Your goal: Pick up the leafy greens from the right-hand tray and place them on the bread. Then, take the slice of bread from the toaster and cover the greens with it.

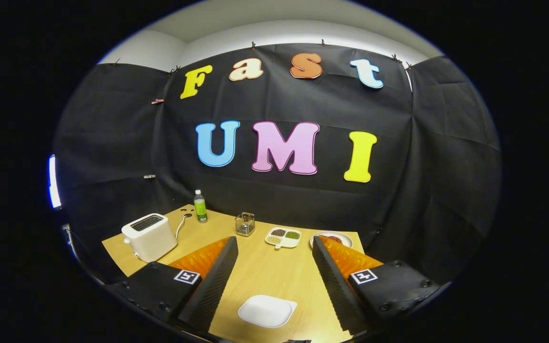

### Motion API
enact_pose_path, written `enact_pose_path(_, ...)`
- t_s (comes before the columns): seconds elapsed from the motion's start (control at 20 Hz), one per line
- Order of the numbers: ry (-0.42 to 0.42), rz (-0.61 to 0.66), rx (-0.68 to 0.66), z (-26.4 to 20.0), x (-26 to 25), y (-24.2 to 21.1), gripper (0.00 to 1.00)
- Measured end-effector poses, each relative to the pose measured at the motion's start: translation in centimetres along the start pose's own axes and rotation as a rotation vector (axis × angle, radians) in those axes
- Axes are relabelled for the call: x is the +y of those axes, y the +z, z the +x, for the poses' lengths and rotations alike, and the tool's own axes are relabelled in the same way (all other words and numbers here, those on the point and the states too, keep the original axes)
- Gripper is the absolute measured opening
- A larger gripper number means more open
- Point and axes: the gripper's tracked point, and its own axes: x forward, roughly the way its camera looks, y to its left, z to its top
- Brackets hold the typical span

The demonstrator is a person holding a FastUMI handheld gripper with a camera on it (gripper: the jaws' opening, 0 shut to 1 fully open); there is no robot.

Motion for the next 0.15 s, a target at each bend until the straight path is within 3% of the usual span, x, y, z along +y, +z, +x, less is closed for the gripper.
enact_pose_path(0.15,0.009,0.028,0.005,0.17,-0.46,-0.09,0.98)
